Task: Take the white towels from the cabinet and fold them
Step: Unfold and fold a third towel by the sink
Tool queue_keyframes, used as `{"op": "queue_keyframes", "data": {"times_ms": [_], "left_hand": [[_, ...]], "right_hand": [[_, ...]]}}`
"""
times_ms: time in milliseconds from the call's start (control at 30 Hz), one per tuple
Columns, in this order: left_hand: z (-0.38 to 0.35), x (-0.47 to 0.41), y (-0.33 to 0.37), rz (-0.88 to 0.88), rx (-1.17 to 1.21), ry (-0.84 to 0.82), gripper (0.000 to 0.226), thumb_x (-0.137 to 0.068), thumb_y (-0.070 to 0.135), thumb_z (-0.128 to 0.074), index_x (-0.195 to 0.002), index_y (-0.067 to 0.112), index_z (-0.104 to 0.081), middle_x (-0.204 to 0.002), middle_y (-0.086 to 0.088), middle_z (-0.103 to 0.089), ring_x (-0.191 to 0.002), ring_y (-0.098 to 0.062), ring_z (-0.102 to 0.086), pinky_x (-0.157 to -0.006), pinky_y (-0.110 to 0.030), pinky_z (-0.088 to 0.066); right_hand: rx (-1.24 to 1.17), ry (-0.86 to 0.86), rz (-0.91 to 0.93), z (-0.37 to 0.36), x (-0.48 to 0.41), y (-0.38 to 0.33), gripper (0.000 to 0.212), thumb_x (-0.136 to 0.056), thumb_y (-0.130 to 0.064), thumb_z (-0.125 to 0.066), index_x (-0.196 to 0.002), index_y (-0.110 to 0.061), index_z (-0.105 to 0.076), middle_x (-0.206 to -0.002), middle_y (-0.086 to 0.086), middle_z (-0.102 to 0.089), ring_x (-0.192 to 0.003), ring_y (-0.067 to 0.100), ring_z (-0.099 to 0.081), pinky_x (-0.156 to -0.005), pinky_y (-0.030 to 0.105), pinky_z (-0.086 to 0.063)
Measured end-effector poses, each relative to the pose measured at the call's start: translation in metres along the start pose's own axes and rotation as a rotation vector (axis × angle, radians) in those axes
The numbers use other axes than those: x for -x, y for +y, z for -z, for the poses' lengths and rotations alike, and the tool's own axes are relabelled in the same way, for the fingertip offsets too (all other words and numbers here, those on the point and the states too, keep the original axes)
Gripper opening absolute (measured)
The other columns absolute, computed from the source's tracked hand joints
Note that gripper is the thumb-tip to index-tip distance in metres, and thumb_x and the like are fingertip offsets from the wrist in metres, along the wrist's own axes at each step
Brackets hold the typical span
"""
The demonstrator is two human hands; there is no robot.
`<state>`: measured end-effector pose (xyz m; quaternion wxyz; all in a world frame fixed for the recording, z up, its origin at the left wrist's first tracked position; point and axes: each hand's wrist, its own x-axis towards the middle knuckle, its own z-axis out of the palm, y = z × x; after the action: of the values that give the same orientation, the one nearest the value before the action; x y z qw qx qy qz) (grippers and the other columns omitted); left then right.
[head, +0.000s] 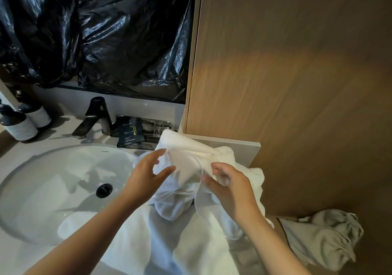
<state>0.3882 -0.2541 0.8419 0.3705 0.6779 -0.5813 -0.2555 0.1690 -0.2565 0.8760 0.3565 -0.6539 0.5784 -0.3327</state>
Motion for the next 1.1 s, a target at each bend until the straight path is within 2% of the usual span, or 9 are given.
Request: {"op": "queue_keyframes", "data": {"times_ms": [167,267,333,433,500,567,800,967,1100], "left_hand": [[-0.003,-0.009,0.001,0.030,0.034,-0.088,0.061,-0.088,0.039,-0.065,-0.142,0.024,-0.041,-0.142,0.005,-0.045,-0.109,-0.009,-0.054,-0.085,-0.022,-0.045],[0.001,-0.015,0.000,-0.096,-0.127,-0.064,0.061,-0.090,0.035,-0.064,-0.145,0.024,-0.039,-0.149,0.002,-0.037,-0.127,-0.020,-0.045,-0.101,-0.033,-0.044],[0.007,-0.022,-0.002,-0.111,-0.196,-0.102,0.058,-0.090,0.035,-0.063,-0.143,0.024,-0.042,-0.141,0.003,-0.048,-0.131,-0.022,-0.040,-0.109,-0.039,-0.035],[0.014,-0.030,-0.001,-0.131,-0.245,-0.220,0.041,-0.089,0.038,-0.064,-0.128,0.025,-0.058,-0.104,0.008,-0.065,-0.108,-0.022,-0.053,-0.098,-0.040,-0.043],[0.017,-0.032,0.003,-0.196,-0.252,-0.197,0.017,-0.088,0.038,-0.066,-0.096,0.023,-0.070,-0.082,0.010,-0.063,-0.087,-0.016,-0.056,-0.083,-0.035,-0.046],[0.020,-0.031,0.009,-0.223,-0.196,-0.143,0.019,-0.088,0.039,-0.065,-0.075,0.025,-0.064,-0.076,0.010,-0.060,-0.077,-0.012,-0.054,-0.071,-0.027,-0.042],[0.024,-0.032,0.050,-0.199,0.040,0.021,0.031,-0.087,0.035,-0.066,-0.064,0.020,-0.053,-0.055,0.007,-0.043,-0.054,-0.006,-0.042,-0.052,-0.016,-0.032],[0.017,-0.025,0.065,-0.155,0.106,0.036,0.029,-0.086,0.034,-0.067,-0.066,0.017,-0.055,-0.062,-0.007,-0.052,-0.057,-0.011,-0.042,-0.052,-0.017,-0.032],[0.017,-0.022,0.077,-0.177,0.137,0.054,0.028,-0.085,0.035,-0.067,-0.066,0.020,-0.054,-0.064,-0.016,-0.055,-0.053,-0.007,-0.039,-0.051,-0.017,-0.031]], "right_hand": [[0.007,0.066,0.031,-0.007,-0.004,0.001,0.018,-0.089,-0.023,-0.066,-0.071,-0.022,-0.061,-0.068,-0.004,-0.061,-0.069,0.017,-0.054,-0.068,0.031,-0.046],[0.004,0.030,0.071,-0.002,-0.004,0.005,0.020,-0.094,-0.021,-0.060,-0.074,-0.020,-0.061,-0.071,-0.005,-0.061,-0.073,0.017,-0.054,-0.069,0.035,-0.045],[-0.020,0.019,0.077,0.001,-0.004,0.006,0.020,-0.096,-0.016,-0.057,-0.075,-0.015,-0.057,-0.069,-0.002,-0.057,-0.069,0.017,-0.050,-0.066,0.035,-0.042],[-0.125,0.023,0.053,0.009,-0.003,0.007,0.023,-0.097,-0.015,-0.055,-0.074,-0.014,-0.053,-0.063,-0.004,-0.048,-0.061,0.009,-0.042,-0.060,0.024,-0.036],[-0.186,0.045,0.024,0.018,-0.002,0.008,0.021,-0.097,-0.016,-0.055,-0.076,-0.012,-0.056,-0.065,0.000,-0.051,-0.062,0.008,-0.044,-0.060,0.020,-0.037],[-0.230,0.091,-0.010,0.030,-0.003,0.007,0.021,-0.097,-0.015,-0.054,-0.077,-0.015,-0.059,-0.064,-0.010,-0.056,-0.062,0.002,-0.049,-0.058,0.013,-0.038],[-0.343,0.205,-0.042,0.058,-0.016,-0.006,0.025,-0.100,-0.021,-0.049,-0.078,-0.019,-0.060,-0.059,-0.014,-0.050,-0.058,0.002,-0.045,-0.054,0.013,-0.037],[-0.314,0.065,-0.117,0.051,-0.009,-0.003,0.020,-0.099,-0.029,-0.052,-0.107,-0.016,-0.065,-0.098,-0.001,-0.070,-0.091,0.014,-0.065,-0.082,0.024,-0.051],[-0.209,0.051,-0.047,0.038,0.008,0.006,0.019,-0.089,-0.031,-0.068,-0.106,-0.034,-0.059,-0.093,-0.018,-0.069,-0.084,0.008,-0.067,-0.072,0.024,-0.055]]}}
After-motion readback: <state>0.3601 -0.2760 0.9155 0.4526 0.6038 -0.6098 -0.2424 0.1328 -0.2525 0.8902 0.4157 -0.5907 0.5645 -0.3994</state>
